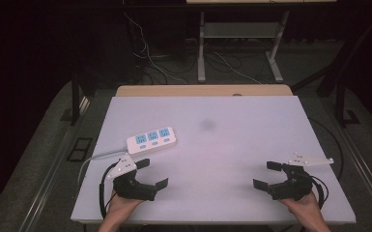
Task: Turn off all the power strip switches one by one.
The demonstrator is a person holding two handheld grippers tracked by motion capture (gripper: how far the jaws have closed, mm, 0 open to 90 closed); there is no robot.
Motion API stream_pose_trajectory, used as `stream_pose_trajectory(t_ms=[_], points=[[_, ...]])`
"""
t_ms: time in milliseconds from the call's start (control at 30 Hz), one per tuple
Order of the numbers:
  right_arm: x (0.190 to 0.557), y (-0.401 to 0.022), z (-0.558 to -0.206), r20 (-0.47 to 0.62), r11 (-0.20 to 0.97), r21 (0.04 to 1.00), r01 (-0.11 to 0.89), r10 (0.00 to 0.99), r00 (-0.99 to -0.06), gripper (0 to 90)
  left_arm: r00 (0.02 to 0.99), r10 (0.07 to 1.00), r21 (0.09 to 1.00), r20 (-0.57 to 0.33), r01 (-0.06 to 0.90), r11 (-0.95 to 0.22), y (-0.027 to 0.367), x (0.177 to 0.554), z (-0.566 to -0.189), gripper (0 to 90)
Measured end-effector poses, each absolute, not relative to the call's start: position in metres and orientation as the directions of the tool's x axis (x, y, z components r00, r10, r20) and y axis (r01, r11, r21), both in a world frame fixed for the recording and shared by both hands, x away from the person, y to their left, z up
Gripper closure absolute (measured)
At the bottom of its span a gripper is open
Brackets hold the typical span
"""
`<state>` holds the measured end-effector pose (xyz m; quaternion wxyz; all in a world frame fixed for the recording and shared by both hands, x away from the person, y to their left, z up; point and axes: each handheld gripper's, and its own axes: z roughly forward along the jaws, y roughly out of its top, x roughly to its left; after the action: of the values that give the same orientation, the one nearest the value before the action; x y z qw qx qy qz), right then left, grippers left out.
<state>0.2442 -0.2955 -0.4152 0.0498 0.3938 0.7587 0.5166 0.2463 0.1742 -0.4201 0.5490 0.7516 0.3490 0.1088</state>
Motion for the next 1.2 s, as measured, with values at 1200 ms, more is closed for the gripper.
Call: stream_pose_trajectory(t_ms=[1200], points=[[0.2447,-0.2919,-0.4189,0.31,0.208,0.801,0.561,0.658,-0.686,0.6,0.764,0.612,0.865,-0.207,0.435,-0.25,0.1676,0.2507,-0.416,0.0]])
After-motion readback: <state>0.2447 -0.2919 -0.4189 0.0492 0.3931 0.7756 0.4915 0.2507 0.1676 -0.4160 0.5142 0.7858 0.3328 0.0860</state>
